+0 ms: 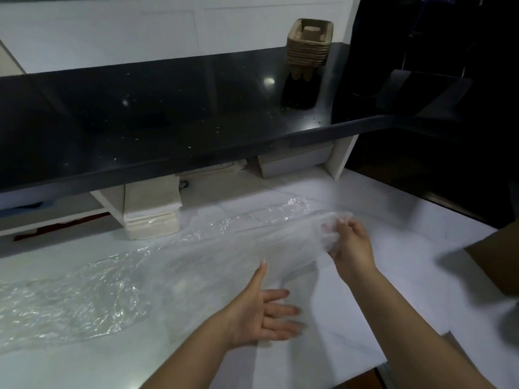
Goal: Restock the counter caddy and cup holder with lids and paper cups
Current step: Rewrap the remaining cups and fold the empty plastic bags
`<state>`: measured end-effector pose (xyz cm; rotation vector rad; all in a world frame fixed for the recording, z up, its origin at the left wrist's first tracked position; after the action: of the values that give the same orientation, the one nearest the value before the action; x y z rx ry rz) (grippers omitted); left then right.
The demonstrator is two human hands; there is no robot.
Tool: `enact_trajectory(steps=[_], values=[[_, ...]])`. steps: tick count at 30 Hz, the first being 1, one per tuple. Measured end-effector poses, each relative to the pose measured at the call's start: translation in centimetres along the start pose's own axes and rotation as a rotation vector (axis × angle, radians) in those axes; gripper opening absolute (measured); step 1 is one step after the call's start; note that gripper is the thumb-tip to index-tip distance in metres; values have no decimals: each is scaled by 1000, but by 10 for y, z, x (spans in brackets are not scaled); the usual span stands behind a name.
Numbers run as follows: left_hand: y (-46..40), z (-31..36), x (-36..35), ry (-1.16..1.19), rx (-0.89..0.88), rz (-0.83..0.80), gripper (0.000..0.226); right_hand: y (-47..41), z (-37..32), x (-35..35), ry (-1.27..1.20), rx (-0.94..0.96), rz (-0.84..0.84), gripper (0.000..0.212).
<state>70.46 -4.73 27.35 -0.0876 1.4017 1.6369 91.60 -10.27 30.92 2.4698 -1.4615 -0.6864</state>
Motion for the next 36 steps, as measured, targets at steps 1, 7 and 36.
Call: enact_trajectory(steps=[1,7,36], values=[[-5,-2,-7,112,-50,-27,88,-1,1,4,-74,-30,-27,15],[-12,25,12,649,-585,223,31,0,2,38,24,-81,60,6],[42,38,38,-1486,-954,1031,90,29,41,-43,1047,420,-280,45]])
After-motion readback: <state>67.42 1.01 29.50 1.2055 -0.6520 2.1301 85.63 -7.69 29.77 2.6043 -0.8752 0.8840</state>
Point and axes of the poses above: each hand's wrist, its own y-axis away from the middle knuckle, its own x-axis out of the back of the hand, z = x × y, the point moved 4 cm from there along -y, towards the middle knuckle, and after that the axes turned 6 degrees about -z, right-handed, at the moved point
